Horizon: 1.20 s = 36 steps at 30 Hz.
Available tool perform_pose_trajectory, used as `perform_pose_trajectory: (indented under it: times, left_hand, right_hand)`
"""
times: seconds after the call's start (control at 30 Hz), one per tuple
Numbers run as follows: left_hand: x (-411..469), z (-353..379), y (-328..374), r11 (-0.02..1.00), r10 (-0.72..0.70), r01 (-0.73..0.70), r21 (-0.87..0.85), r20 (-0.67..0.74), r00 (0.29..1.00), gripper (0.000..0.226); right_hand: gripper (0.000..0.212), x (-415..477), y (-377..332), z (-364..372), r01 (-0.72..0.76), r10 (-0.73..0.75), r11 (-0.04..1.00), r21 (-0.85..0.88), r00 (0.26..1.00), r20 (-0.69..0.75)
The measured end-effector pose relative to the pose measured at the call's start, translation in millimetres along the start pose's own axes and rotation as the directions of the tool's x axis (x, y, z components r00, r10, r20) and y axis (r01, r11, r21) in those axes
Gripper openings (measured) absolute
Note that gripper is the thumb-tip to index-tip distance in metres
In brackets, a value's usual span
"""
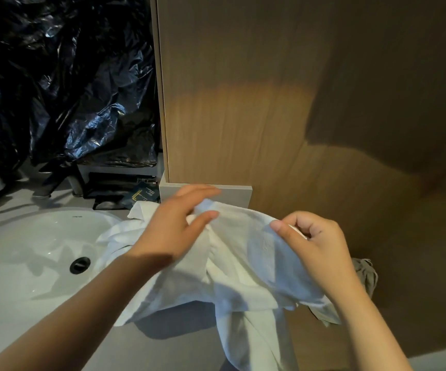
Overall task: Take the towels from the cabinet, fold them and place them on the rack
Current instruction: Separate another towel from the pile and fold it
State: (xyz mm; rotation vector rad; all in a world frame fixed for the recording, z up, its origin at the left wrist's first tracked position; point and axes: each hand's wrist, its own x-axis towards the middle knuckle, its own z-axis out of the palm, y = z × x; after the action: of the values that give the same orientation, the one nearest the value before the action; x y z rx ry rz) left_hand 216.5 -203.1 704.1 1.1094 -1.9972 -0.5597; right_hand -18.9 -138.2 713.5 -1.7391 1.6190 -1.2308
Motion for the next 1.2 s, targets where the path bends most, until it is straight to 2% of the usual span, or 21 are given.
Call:
perform_pose_trajectory:
  times: [0.1, 0.2, 0.3, 0.4, 0.47, 0.53, 0.6, 0.7, 0.77, 0.83, 0.9, 1.0, 1.07, 1.13, 1.2]
  left_hand:
    - [-3, 12, 20, 0.992, 0.103, -0.095, -0.080, 0.098, 0.990, 0.042]
    - [-2, 21, 25, 0.990, 0.095, -0.079, -0.113, 0.143, 0.985, 0.038]
    - [0, 19, 22, 0.981, 0.012, 0.005, -0.194, 0.087, 0.996, 0.014]
    - [1, 12, 17, 0.978, -0.049, 0.052, -0.202, 0.018, 0.999, 0.022]
    - [3, 11, 16, 0.982, -0.081, 0.079, -0.170, -0.005, 0.997, 0.019]
    - [3, 14, 15, 0.977, -0.167, 0.162, -0.136, -0.029, 0.986, 0.008]
    - [-2, 17, 14, 0.945, -0.308, 0.297, -0.136, -0.070, 0.949, 0.021]
    - [-16, 12, 12, 0.812, -0.549, 0.518, -0.269, -0.052, 0.834, 0.033]
    - [-29, 7, 7, 0.629, -0.685, 0.651, -0.425, 0.092, 0.722, 0.036]
    - [-46, 2, 1, 0.405, -0.718, 0.707, -0.580, 0.278, 0.639, 0.042]
    - [-62, -2, -3, 0.270, -0.728, 0.700, -0.661, 0.336, 0.598, 0.037]
    - [-77, -11, -8, 0.250, -0.724, 0.691, -0.679, 0.343, 0.599, 0.024]
    - [-82, -16, -7, 0.246, -0.701, 0.673, -0.697, 0.352, 0.620, 0.026]
    - [-85, -19, -7, 0.180, -0.718, 0.652, -0.737, 0.354, 0.599, 0.031]
    - [-88, -19, -7, 0.076, -0.743, 0.610, -0.789, 0.363, 0.562, 0.034]
  right_hand:
    - [0.026, 3, -18, 3, -0.002, -0.001, 0.990, 0.141, 1.000, 0.025]
    - [0.030, 3, -32, 2, -0.011, 0.006, 0.974, 0.227, 1.000, 0.023]
    - [0.014, 1, -36, -5, -0.077, 0.069, 0.934, 0.348, 0.997, 0.034]
    - [0.018, -2, -34, -11, -0.116, 0.089, 0.913, 0.390, 0.992, 0.086]
    - [0.021, -4, -32, -10, -0.115, 0.078, 0.913, 0.391, 0.991, 0.108]
    - [0.020, -5, -31, -5, -0.099, 0.069, 0.929, 0.356, 0.993, 0.097]
    - [0.017, -6, -29, 0, -0.079, 0.073, 0.943, 0.323, 0.997, 0.030]
    - [0.018, -8, -25, 5, -0.055, 0.068, 0.964, 0.260, 0.997, -0.040]
    - [0.023, -9, -24, 7, -0.072, 0.078, 0.970, 0.231, 0.997, -0.017]
    - [0.024, -10, -23, 12, -0.133, 0.132, 0.960, 0.245, 0.991, 0.022]
    - [0.022, -10, -22, 17, -0.208, 0.197, 0.942, 0.265, 0.978, 0.070]
    - [0.017, -9, -20, 24, -0.304, 0.247, 0.898, 0.318, 0.946, 0.208]
    - [0.031, -7, -19, 27, -0.342, 0.213, 0.875, 0.341, 0.907, 0.364]
    - [0.046, -5, -19, 33, -0.328, 0.159, 0.895, 0.303, 0.869, 0.469]
    - [0.041, -4, -18, 41, -0.280, 0.121, 0.916, 0.286, 0.875, 0.469]
